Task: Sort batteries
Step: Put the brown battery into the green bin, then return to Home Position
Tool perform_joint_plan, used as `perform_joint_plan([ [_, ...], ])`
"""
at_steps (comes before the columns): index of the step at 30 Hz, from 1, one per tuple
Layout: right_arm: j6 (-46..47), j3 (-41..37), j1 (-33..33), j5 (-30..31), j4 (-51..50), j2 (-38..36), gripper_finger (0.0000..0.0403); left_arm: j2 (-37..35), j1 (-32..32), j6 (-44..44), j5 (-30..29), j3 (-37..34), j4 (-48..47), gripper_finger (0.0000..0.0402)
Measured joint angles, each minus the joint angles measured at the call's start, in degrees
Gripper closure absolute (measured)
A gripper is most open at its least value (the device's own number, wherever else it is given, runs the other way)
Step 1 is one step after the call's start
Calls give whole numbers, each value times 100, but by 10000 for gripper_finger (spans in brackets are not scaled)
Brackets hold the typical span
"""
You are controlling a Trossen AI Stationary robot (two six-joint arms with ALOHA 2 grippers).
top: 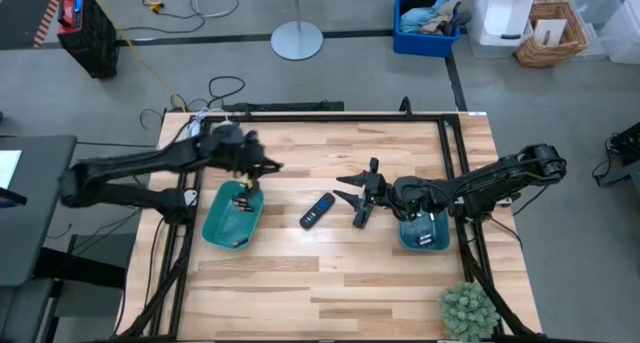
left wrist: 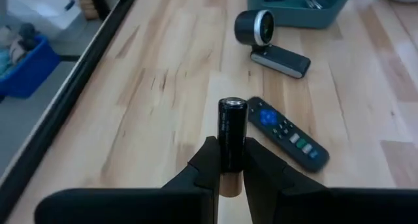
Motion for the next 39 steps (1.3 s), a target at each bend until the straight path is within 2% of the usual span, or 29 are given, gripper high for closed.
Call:
perform_joint_plan([
  [6, -78, 0, 0, 0, -3, 0, 220, -1391, -431, -731, -416, -1150, 142, 365],
  [15, -105, 0, 0, 0, -6, 2, 220, -2961, -701, -884, -577, -2201, 78, 365],
  [22, -103, 0, 0, 0, 0, 2, 220, -3446, -701, -1325, -624, -2675, 210, 365],
  [25, -101, 0, 0, 0, 2, 2, 220, -3442, -701, -1713, -1042, -2800, 162, 363],
  [27, -96, 0, 0, 0, 4, 2, 220, -3423, -701, -1900, -1345, -2920, 162, 337],
  [29, -61, 0, 0, 0, 1, 2, 220, -3423, -701, -2043, -1543, -3025, 120, 293],
  [33, -37, 0, 0, 0, -45, 2, 220, -3427, -701, -2183, -1555, -3138, 154, 218],
  [36, -41, 0, 0, 0, -52, 2, 220, -3428, -765, -2197, -1411, -3144, 159, 194],
  [39, -84, 0, 0, 1, -102, -8, 220, -3429, -900, -2139, -1390, -3146, 219, 191],
])
